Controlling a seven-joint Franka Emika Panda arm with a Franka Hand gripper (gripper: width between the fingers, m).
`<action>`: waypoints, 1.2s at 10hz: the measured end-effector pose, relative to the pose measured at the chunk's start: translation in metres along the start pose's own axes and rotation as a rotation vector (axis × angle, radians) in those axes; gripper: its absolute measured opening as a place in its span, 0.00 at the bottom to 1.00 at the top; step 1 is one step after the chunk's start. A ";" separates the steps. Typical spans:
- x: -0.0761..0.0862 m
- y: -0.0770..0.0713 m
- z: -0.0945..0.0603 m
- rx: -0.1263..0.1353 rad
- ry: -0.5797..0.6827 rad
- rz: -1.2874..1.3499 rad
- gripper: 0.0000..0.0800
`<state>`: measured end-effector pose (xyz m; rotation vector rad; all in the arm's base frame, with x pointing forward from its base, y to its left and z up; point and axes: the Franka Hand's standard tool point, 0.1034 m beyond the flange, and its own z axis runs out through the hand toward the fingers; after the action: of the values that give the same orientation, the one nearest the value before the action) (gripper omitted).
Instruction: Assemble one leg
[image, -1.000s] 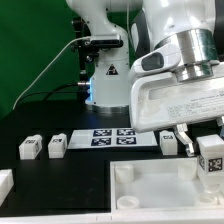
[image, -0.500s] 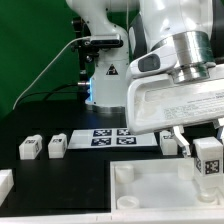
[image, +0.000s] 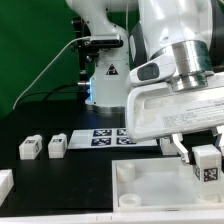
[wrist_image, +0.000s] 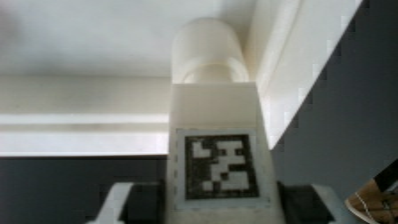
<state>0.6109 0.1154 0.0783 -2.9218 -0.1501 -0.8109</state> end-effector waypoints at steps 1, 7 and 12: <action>-0.001 -0.001 0.001 -0.001 -0.001 0.013 0.37; -0.005 -0.007 0.001 -0.092 0.022 0.049 0.60; -0.005 -0.007 0.002 -0.092 0.022 0.049 0.81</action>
Offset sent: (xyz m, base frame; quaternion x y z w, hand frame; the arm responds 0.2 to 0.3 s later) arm -0.0020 0.0155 -0.0214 -0.0693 -0.0266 -0.0148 0.9971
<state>0.6066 0.1221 0.0747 -2.9879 -0.0409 -0.8638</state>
